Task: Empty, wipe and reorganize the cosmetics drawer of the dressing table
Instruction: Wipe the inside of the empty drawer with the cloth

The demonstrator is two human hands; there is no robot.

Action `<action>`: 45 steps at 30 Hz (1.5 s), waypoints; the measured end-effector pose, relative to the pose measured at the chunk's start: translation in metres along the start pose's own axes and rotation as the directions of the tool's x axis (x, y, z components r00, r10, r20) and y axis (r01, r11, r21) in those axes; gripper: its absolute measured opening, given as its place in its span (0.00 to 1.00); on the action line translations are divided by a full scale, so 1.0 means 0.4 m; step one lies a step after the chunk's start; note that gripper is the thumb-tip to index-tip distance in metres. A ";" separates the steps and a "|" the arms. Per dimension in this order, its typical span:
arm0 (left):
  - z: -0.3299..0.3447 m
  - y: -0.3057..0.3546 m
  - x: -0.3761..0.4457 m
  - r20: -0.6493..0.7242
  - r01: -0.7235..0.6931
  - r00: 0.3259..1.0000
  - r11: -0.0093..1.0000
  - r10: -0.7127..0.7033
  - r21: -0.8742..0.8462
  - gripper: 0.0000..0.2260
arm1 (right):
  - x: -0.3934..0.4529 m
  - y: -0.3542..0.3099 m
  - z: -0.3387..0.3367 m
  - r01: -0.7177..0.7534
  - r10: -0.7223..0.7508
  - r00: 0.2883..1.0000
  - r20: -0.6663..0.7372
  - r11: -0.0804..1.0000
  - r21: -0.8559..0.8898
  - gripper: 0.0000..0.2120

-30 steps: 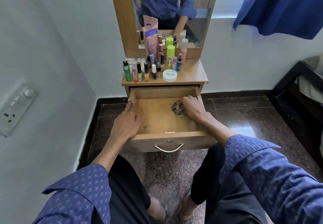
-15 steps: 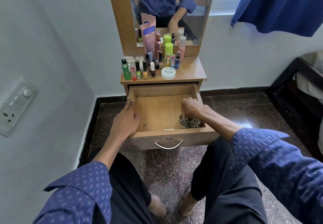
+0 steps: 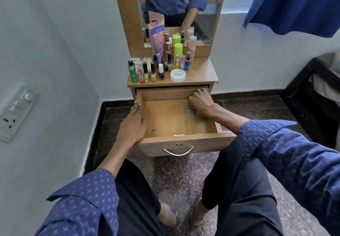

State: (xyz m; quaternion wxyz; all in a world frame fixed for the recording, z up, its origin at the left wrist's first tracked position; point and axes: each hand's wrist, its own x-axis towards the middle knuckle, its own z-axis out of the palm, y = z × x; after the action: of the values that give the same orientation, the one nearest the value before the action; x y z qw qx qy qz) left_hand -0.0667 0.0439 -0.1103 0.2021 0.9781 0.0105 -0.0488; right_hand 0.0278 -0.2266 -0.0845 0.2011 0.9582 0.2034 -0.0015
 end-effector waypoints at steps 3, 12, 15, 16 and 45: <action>0.002 -0.002 0.000 -0.012 -0.004 1.000 1.000 0.004 -0.004 0.27 | -0.010 -0.015 -0.008 0.050 -0.050 0.995 0.091 0.999 0.004 0.09; 0.004 -0.002 -0.002 -0.026 0.002 1.000 1.000 -0.002 -0.027 0.27 | -0.048 -0.016 0.016 0.195 -0.229 0.900 0.371 0.972 0.128 0.10; 0.004 0.007 -0.002 -0.019 0.016 1.000 0.999 -0.017 -0.039 0.27 | -0.045 -0.006 0.021 0.159 -0.249 0.905 0.345 0.950 0.269 0.12; 0.005 0.009 -0.001 -0.013 0.016 1.000 0.999 -0.017 -0.037 0.27 | -0.044 -0.003 0.023 0.132 -0.251 0.907 0.339 0.933 0.336 0.12; -0.020 -0.014 -0.017 -0.198 0.061 0.971 0.940 -0.134 -0.336 0.26 | 0.158 -0.333 -0.098 -0.286 0.137 0.938 0.320 -0.217 0.933 0.13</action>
State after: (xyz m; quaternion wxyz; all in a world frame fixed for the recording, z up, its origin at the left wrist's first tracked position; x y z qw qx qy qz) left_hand -0.0731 0.0521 -0.1047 0.3565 0.9286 0.0893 0.0509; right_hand 0.0309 -0.0755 -0.1051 -0.5940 0.7852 -0.0467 -0.1688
